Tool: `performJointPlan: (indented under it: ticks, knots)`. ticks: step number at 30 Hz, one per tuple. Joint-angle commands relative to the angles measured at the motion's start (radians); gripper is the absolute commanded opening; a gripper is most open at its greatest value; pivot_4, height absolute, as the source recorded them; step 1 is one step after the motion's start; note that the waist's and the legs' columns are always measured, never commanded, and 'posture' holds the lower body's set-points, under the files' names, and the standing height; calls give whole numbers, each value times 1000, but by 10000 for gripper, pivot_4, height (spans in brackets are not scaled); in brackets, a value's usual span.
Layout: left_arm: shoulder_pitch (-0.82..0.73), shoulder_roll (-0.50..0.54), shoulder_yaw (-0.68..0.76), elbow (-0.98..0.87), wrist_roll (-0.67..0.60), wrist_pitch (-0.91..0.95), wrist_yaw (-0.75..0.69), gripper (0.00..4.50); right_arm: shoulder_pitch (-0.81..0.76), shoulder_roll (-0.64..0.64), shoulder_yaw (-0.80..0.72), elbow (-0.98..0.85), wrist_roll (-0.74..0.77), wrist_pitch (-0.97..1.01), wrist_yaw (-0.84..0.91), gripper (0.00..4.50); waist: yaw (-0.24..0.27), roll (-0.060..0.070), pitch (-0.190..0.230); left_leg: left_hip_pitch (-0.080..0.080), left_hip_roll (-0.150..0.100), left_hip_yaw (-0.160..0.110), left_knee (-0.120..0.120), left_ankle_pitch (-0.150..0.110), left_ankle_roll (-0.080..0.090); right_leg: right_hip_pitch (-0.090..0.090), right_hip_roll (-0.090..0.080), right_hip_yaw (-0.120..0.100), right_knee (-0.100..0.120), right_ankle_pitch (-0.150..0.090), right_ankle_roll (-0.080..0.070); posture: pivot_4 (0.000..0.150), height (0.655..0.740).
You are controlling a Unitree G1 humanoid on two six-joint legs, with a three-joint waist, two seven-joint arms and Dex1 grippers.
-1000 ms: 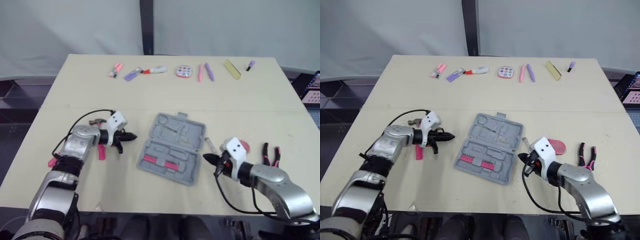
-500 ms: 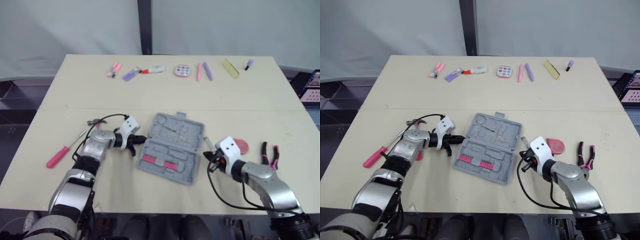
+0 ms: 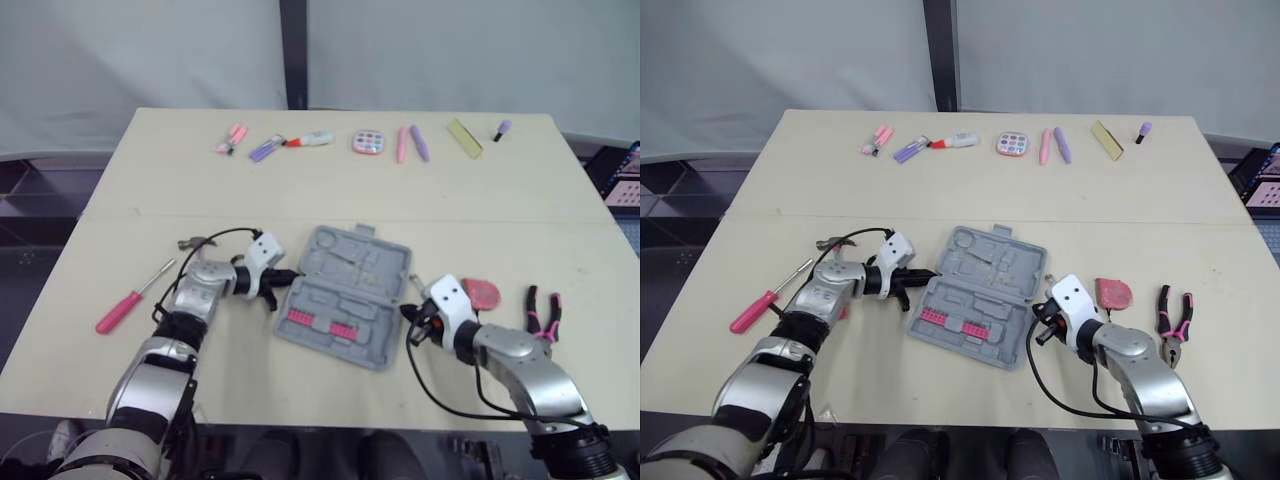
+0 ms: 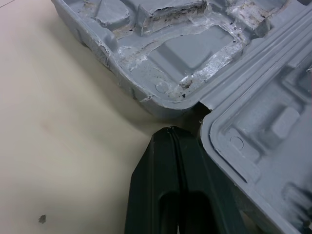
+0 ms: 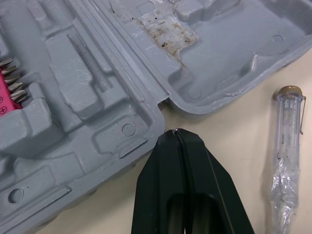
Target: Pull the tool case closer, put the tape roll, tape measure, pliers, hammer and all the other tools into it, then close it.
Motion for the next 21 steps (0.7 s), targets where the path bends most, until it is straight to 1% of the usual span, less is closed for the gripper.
performJointPlan:
  ticks: [1,9,17,21]
  knots:
    - [8,-7,0,-14,6,-2,-20,8,-2,3,0,-16,2,-12,10,283,0,0,0,0,0,0,0,0,0,0,0,0,0,0,0,1500,7400]
    - [61,1,-9,-95,0,60,-62,8,7,5,14,-16,0,-13,20,283,-2,0,0,0,0,0,0,0,0,0,0,0,1,0,0,1500,7400]
    - [144,26,-5,-237,-6,139,-67,8,20,-1,23,-30,3,-10,31,283,-2,0,0,1,1,0,0,0,0,0,0,1,1,0,0,1500,7400]
    - [195,50,4,-340,-21,201,-67,8,35,-12,22,-51,11,-3,46,283,-3,0,0,1,1,0,-1,0,0,0,0,1,1,0,0,1500,7400]
